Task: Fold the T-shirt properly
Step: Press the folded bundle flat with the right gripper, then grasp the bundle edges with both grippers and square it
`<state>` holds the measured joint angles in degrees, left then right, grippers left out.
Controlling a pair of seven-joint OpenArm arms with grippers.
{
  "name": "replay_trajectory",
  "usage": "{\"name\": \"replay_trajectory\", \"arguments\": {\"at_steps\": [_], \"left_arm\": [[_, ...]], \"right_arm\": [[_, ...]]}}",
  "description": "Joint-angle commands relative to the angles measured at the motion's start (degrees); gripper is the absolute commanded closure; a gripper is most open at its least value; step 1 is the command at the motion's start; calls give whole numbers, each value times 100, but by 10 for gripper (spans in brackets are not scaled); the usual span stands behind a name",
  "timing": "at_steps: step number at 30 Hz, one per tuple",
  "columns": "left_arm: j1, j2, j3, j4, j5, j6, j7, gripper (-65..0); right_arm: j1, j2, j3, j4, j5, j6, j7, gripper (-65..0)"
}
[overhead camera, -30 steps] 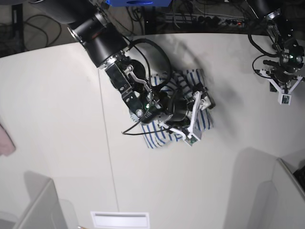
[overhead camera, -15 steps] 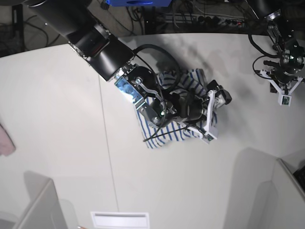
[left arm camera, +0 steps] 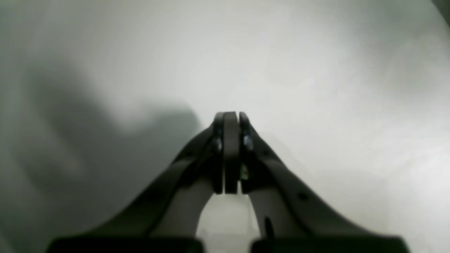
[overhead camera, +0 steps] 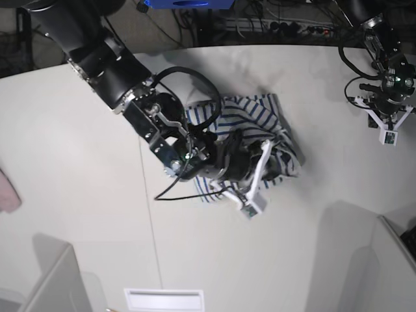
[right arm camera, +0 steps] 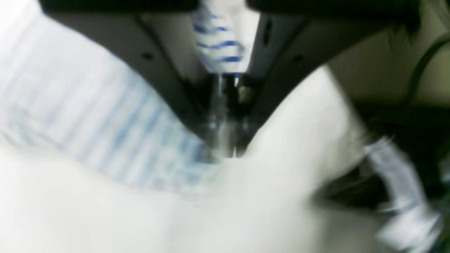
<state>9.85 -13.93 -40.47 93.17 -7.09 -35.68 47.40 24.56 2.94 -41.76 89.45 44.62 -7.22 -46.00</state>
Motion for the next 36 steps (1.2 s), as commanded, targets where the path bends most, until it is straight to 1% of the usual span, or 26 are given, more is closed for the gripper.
{"name": "replay_trajectory", "arguments": {"at_steps": [1,4,7,15,21,28,33,36], "left_arm": [[-40,-97,-37,103,-34,-5,-94,0],[-31,-88,-37,103,-34,-5,-94,0],[-31,-88,-37,103,-34,-5,-94,0],[-31,-88,-37,103,-34,-5,-94,0],[4,-88,-37,226,-34,-5,-94,0],[-4,-88,-37,411,-34,-5,-67,0],[-22,-79,-37,376,-34,-5,-67,0],[-31,-62,-37,376,-34,-5,-67,0]], "right_arm": [[142,53,163,-17,-9,32,103,0],[125,282,374,-299,-168,41,86,0],[116,449,356,-448,-185,41,86,0],[-289,502,286,-642,-203,41,103,0],[-403,502,-418,-598,-203,41,103,0],[-605,449,-980,70,-159,6,77,0],[-790,255,-1499,97,-185,-3,77,0],[-834,185,-1965,211,-194,-3,77,0]]}}
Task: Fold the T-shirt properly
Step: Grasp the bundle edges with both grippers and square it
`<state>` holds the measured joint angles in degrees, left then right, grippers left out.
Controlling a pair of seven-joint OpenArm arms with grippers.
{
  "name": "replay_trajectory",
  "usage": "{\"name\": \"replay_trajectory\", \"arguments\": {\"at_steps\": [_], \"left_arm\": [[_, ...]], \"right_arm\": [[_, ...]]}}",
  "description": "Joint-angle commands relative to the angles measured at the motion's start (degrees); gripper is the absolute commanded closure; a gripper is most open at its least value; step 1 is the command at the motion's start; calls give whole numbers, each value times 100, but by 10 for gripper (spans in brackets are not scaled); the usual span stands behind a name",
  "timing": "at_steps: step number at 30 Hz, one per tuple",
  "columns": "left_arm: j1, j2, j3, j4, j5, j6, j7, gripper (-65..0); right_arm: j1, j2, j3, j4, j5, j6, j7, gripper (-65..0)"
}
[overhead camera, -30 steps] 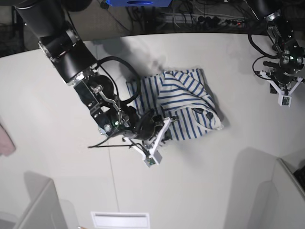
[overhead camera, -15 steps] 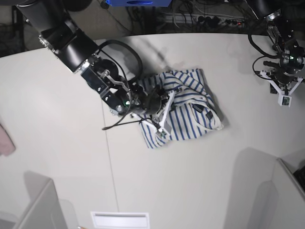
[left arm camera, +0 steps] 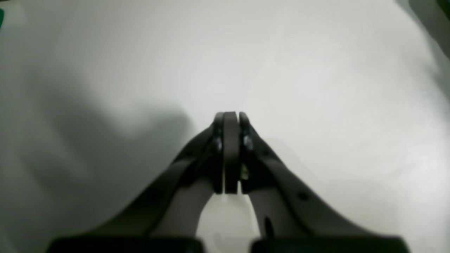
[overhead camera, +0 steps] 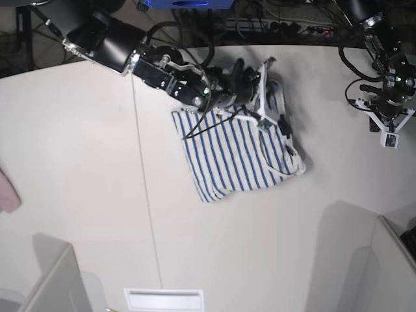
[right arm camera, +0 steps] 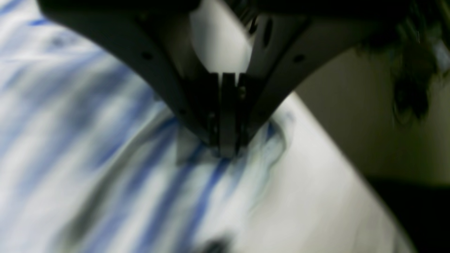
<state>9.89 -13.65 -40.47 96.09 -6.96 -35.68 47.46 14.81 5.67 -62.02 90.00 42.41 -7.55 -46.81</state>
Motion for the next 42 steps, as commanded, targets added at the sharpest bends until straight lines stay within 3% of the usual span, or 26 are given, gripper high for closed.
{"name": "replay_trajectory", "arguments": {"at_steps": [1,5,9,11,15,20,21,27,30,34,39,42], "left_arm": [[-44,-90,-28,83,-47,-5,-74,0],[-44,33,-2,118,-47,-5,-65,0],[18,332,7,259,-196,-5,-56,0],[123,402,-2,408,-776,-5,164,0],[193,402,-37,646,-2332,30,1113,0],[325,420,-37,540,-3783,30,1368,0],[360,420,-37,461,-4064,30,1359,-21],[378,420,16,39,-5154,38,1394,-520],[281,596,25,-23,-5260,162,1394,-650],[0,807,341,-216,-5216,355,1403,-650],[-167,807,1045,-638,-5216,1146,1350,-650],[-308,816,1194,-779,-5207,1401,1350,-650]], "right_arm": [[132,-97,-27,200,27,30,158,0],[18,-70,8,455,27,30,184,0],[-316,220,721,860,27,30,184,0],[-509,369,1213,983,27,30,166,0],[-870,703,2057,1009,62,47,166,0],[-1292,1099,2488,1378,53,56,175,0],[-1362,1169,2532,1475,53,56,166,0],[-1635,1459,2558,1704,44,56,175,0],[-1714,1530,2558,1704,44,56,184,0],[-1793,1538,2558,1704,36,56,184,0],[-1793,1617,2558,1712,62,47,184,0],[-1802,1617,2576,1712,62,39,184,0]]}}
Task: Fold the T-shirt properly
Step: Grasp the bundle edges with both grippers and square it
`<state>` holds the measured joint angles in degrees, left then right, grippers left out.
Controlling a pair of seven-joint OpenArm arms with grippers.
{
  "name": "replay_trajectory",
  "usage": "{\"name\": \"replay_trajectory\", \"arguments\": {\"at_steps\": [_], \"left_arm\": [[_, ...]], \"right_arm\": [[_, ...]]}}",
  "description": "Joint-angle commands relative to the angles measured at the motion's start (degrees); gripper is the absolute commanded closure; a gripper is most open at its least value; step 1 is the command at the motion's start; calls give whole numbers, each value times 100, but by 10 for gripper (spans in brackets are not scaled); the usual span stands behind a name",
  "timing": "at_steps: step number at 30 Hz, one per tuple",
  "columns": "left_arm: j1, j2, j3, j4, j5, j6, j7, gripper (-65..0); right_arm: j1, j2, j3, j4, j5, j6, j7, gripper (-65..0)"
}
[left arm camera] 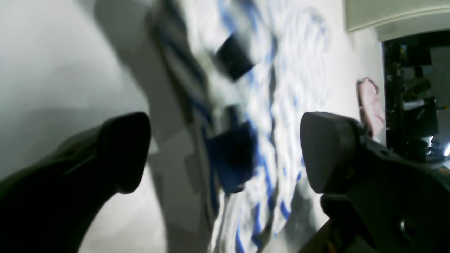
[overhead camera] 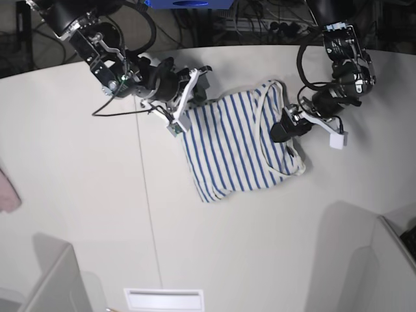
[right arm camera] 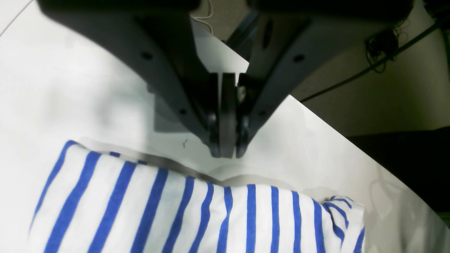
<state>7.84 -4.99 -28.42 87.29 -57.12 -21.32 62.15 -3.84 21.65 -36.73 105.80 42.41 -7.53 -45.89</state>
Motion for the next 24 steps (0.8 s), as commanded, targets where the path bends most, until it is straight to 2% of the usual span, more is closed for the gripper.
{"name": "replay_trajectory", "arguments": {"at_steps": [1,3,5,8,12,13,15,19,22,23,24], "left_arm": [[-129,-50,-1,49,-191,71,-118,-650],[-137,-50,95,-56,-173,361,-189,-650],[-190,-59,403,-56,99,598,-479,-650],[-225,-59,922,-82,530,633,-760,-650],[-243,-76,1124,-109,706,642,-795,-650],[-243,-76,1124,-109,750,642,-786,-627],[-252,-76,1124,-118,829,642,-778,-510],[-331,-94,1150,-109,1154,651,-742,-225],[-559,-94,1159,-153,1585,651,-277,-39],[-682,-94,1159,-153,1752,651,-39,0],[-779,-94,1159,-162,1954,651,154,0]], "right_arm": [[54,20,99,132,71,36,92,0],[-78,-7,328,176,71,36,101,0],[-219,-33,662,273,62,54,101,0],[-307,-24,1023,458,71,72,101,0],[-474,11,1444,537,71,72,101,0],[-535,-7,1585,537,71,72,101,0],[-693,-33,1893,537,71,72,110,0],[-922,-51,2412,660,80,80,136,0],[-1168,-51,2781,677,106,80,435,0],[-1265,-68,2921,668,185,80,576,0],[-1344,-103,3062,660,282,80,655,0]]}}
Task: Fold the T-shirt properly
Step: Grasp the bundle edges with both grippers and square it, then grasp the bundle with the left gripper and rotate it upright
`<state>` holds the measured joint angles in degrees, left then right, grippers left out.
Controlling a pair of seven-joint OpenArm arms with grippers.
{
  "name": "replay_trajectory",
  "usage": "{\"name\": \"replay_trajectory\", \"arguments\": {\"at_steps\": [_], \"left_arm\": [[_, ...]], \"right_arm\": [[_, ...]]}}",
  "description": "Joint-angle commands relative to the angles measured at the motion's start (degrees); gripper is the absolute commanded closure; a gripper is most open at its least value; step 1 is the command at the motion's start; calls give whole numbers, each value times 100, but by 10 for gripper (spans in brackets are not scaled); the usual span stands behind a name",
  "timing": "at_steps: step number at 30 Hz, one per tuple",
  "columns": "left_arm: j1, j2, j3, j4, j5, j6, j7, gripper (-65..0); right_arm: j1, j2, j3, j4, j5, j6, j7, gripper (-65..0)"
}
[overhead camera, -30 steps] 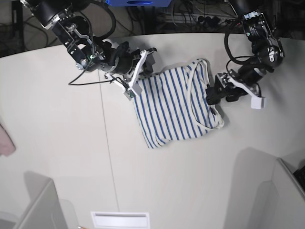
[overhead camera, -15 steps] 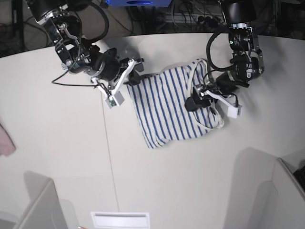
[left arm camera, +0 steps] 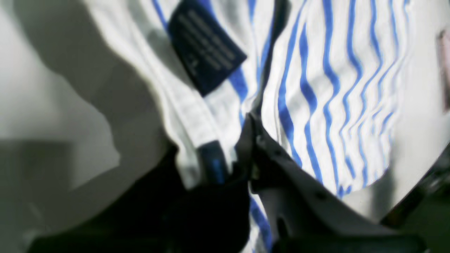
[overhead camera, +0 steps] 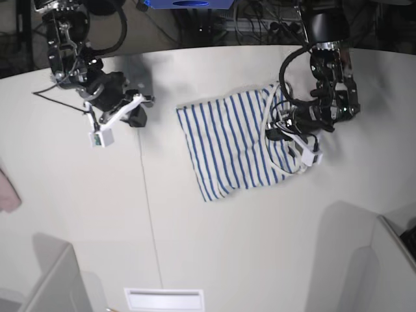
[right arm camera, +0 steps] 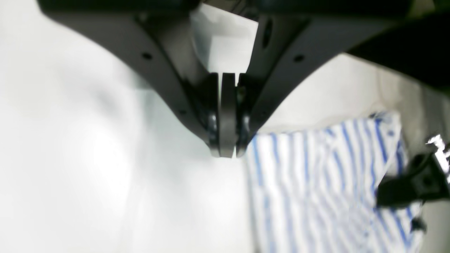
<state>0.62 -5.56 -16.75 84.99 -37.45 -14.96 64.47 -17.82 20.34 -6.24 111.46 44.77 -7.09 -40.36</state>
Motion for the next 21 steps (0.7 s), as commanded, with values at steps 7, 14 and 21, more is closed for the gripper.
{"name": "replay_trajectory", "arguments": {"at_steps": [7,14,21], "left_arm": [[-717,-609,1187,138,998,-12,424,0],[-1807,-1488,3930,112,1033,-12,415,0],[-2704,-1664,6067,77,1042,-20,-447,0]], "right_arm": [[-349,-210,1130,85,494,37,190,0],[-534,-649,1639,85,520,37,190,0],[-543,-1273,2140,85,485,10,190,0]]}}
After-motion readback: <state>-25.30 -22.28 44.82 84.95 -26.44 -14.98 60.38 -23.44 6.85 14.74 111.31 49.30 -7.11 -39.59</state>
